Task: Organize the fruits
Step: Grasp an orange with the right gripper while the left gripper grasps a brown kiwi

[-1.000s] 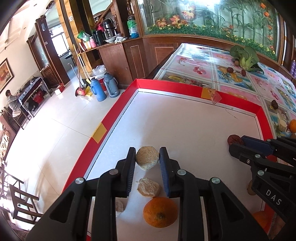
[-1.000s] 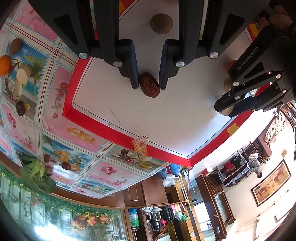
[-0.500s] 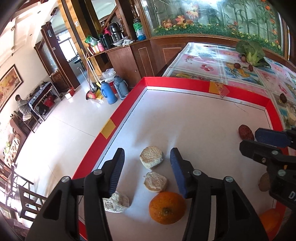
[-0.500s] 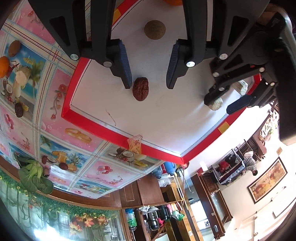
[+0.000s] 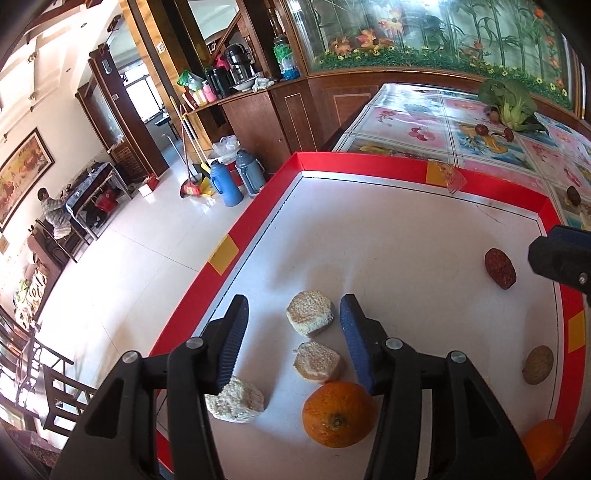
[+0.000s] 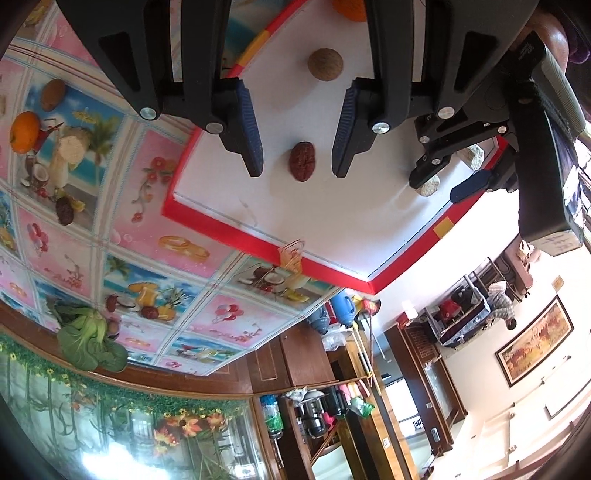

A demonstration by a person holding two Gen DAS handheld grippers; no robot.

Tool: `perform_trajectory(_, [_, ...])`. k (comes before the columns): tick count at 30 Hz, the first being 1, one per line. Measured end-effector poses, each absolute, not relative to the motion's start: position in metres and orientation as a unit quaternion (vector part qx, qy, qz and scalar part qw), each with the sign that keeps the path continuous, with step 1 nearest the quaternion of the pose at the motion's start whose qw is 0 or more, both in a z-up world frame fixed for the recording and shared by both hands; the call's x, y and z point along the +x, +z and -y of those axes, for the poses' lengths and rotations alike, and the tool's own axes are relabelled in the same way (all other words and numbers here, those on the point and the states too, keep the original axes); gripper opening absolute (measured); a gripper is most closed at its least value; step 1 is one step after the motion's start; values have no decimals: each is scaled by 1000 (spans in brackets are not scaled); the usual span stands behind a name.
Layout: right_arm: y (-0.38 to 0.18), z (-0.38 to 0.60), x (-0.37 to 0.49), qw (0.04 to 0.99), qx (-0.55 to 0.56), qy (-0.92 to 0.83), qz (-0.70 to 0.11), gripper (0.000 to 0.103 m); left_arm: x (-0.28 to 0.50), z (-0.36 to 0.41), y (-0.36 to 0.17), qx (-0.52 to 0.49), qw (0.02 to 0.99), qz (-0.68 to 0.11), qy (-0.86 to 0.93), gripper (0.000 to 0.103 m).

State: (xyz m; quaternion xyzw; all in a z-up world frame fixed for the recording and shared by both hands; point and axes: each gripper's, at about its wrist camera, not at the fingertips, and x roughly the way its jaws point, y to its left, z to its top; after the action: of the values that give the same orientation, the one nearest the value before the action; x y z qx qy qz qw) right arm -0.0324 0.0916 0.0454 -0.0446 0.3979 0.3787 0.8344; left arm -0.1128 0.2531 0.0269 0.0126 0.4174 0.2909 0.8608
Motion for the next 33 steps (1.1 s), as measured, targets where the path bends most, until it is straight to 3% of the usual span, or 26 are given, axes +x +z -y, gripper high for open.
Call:
perform_trajectory(4, [50,-71,-27,846,-39,364,-388,38,-112,-254,27,9,861,-418,289,59])
perform_trajectory(6, [52,-54,-21,852,-31,353,-386,38,-112,-252,28,11,865,-419,277,74])
perform_trajectory(8, [52,-38,-13,856,-20,343,-387,38,-113,-249,31,17,869,-412,274,81])
perform_trajectory(15, [56,37,7,872,11,304,-383,39,-125,-248,43,-14,879,-379,289,82])
perform_trajectory(19, [53,81,23,869,43,287,-400,39,-125,-208,75,-12,909,-334,251,84])
perform_trajectory(23, [45,116,40,856,93,281,-424,39,-107,-133,99,39,941,-294,161,98])
perform_trajectory(27, [33,131,54,840,130,278,-447,39,-73,-62,88,97,943,-308,75,99])
perform_trajectory(33, [18,125,63,833,125,264,-470,39,-37,-35,56,71,935,-347,26,99])
